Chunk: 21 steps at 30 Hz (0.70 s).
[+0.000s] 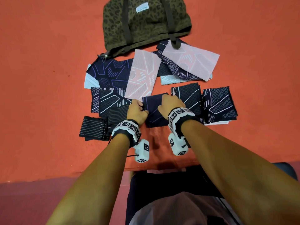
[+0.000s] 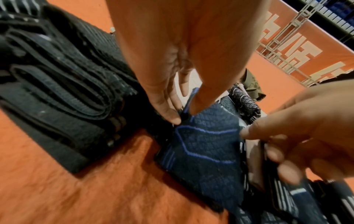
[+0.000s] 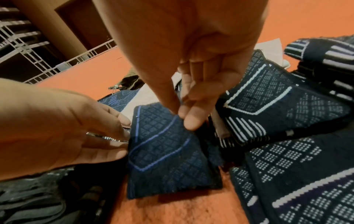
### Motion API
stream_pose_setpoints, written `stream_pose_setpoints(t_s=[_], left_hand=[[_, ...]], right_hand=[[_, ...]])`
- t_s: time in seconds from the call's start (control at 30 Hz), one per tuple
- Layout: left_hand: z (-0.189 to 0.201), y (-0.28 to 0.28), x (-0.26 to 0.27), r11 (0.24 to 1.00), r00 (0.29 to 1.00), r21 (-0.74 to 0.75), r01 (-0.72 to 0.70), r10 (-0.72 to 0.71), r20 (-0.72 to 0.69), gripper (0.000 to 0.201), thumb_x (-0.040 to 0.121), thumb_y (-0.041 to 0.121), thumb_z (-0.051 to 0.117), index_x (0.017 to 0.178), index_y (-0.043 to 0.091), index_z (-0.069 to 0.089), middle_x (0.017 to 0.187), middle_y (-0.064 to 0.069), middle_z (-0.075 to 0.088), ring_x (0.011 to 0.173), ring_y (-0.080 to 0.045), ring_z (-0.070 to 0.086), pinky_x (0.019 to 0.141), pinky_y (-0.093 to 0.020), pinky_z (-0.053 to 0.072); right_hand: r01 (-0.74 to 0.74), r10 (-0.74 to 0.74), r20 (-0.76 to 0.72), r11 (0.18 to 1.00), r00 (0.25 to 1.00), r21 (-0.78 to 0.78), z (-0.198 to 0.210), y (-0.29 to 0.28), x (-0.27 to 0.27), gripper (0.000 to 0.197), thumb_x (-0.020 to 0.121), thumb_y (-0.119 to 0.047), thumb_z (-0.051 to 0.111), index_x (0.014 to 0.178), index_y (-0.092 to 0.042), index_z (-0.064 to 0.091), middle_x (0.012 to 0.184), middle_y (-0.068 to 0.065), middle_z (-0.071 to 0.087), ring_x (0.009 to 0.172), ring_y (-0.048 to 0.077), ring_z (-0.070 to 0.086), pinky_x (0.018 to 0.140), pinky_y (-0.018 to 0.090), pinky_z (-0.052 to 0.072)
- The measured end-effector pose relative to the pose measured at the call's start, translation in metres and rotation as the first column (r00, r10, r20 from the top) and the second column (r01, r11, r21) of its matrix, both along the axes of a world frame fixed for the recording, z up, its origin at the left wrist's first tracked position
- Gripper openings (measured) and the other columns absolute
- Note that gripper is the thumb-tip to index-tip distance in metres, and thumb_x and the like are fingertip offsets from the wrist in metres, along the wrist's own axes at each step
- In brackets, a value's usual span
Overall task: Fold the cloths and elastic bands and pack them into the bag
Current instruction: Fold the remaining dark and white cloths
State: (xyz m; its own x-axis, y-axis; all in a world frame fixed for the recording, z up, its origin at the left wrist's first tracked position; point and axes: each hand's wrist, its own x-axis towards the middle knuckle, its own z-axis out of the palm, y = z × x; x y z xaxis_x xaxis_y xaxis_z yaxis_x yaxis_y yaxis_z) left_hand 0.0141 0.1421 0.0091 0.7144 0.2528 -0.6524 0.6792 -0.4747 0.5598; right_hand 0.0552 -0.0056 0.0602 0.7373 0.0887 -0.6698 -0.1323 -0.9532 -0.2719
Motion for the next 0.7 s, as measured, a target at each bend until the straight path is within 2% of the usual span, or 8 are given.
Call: stream_pose_setpoints(t_s=[0.07, 0.1, 0.2, 0.27, 0.37, 0.47, 0.6, 0.7], left_hand=[[-0.004, 0.0, 0.003, 0.997, 0.999, -0.075, 0.022, -0.025, -0.034, 0.026, 0.068, 0.009, 0.061, 0.088, 0.021, 0.051, 0.085, -0.014, 0.065, 0.078, -0.027, 0.06, 0.084, -0.049, 0.056], [-0.007, -0.001, 0.003, 0.994, 0.998, -0.107, 0.028, -0.033, -0.048, 0.027, 0.062, 0.013, 0.055, 0.087, 0.023, 0.052, 0.085, -0.016, 0.068, 0.077, -0.026, 0.061, 0.084, -0.05, 0.056], [-0.016, -0.001, 0.006, 0.988, 0.995, -0.146, 0.058, -0.069, -0.075, 0.035, 0.062, 0.017, 0.048, 0.096, 0.023, 0.052, 0.077, -0.005, 0.065, 0.075, -0.024, 0.058, 0.083, -0.047, 0.055], [-0.017, -0.001, 0.008, 0.984, 0.992, -0.167, 0.069, -0.084, -0.09, 0.043, 0.063, 0.019, 0.049, 0.106, 0.02, 0.05, 0.075, 0.002, 0.06, 0.075, -0.025, 0.056, 0.08, -0.044, 0.051], [-0.017, -0.002, 0.01, 0.98, 0.989, -0.182, 0.084, -0.104, -0.104, 0.05, 0.062, 0.021, 0.05, 0.112, 0.018, 0.049, 0.075, 0.001, 0.059, 0.077, -0.025, 0.055, 0.08, -0.042, 0.049], [-0.016, -0.001, 0.015, 0.981, 0.988, -0.178, 0.079, -0.1, -0.115, 0.048, 0.063, 0.022, 0.05, 0.111, 0.021, 0.051, 0.086, -0.011, 0.068, 0.077, -0.026, 0.059, 0.084, -0.045, 0.053], [-0.009, 0.005, 0.027, 0.985, 0.99, -0.165, 0.049, -0.07, -0.126, 0.043, 0.062, 0.025, 0.049, 0.105, 0.023, 0.053, 0.079, -0.006, 0.066, 0.076, -0.024, 0.058, 0.082, -0.044, 0.054], [0.002, 0.011, 0.037, 0.987, 0.99, -0.147, 0.06, -0.077, -0.117, 0.036, 0.067, 0.024, 0.049, 0.102, 0.022, 0.054, 0.086, -0.011, 0.067, 0.078, -0.028, 0.06, 0.077, -0.04, 0.052]], right_hand=[[-0.043, 0.048, -0.053, 0.994, 0.997, 0.096, -0.007, 0.006, 0.0, 0.019, 0.091, -0.024, 0.053, 0.107, -0.013, 0.056, 0.106, 0.012, 0.063, 0.085, 0.03, 0.06, 0.064, 0.032, 0.043], [-0.056, 0.067, -0.079, 0.991, 0.995, 0.123, -0.012, 0.009, 0.0, 0.022, 0.092, -0.023, 0.054, 0.111, -0.012, 0.054, 0.106, 0.013, 0.063, 0.085, 0.03, 0.06, 0.064, 0.032, 0.044], [-0.018, 0.035, -0.13, 0.991, 0.991, 0.129, -0.024, 0.014, -0.001, 0.045, 0.091, -0.019, 0.055, 0.133, -0.009, 0.043, 0.116, 0.015, 0.06, 0.097, 0.034, 0.061, 0.07, 0.034, 0.046], [-0.009, 0.025, -0.139, 0.993, 0.99, 0.117, -0.031, 0.014, -0.001, 0.052, 0.09, -0.017, 0.056, 0.137, -0.007, 0.038, 0.124, 0.017, 0.056, 0.109, 0.036, 0.058, 0.074, 0.035, 0.044], [-0.017, 0.034, -0.156, 0.994, 0.987, 0.106, -0.037, 0.012, -0.002, 0.055, 0.089, -0.014, 0.056, 0.139, -0.004, 0.036, 0.13, 0.018, 0.05, 0.117, 0.036, 0.053, 0.081, 0.036, 0.042], [-0.023, 0.039, -0.158, 0.994, 0.987, 0.102, -0.037, 0.011, 0.003, 0.053, 0.088, -0.014, 0.056, 0.137, -0.004, 0.038, 0.128, 0.018, 0.051, 0.115, 0.036, 0.054, 0.082, 0.036, 0.044], [-0.043, 0.057, -0.144, 0.994, 0.988, 0.103, -0.029, 0.016, 0.018, 0.045, 0.089, -0.016, 0.054, 0.131, -0.007, 0.044, 0.122, 0.015, 0.056, 0.105, 0.033, 0.058, 0.074, 0.034, 0.046], [-0.076, 0.09, -0.134, 0.992, 0.987, 0.105, -0.023, 0.021, 0.032, 0.036, 0.091, -0.016, 0.052, 0.126, -0.009, 0.052, 0.119, 0.013, 0.059, 0.102, 0.031, 0.059, 0.074, 0.032, 0.048]])
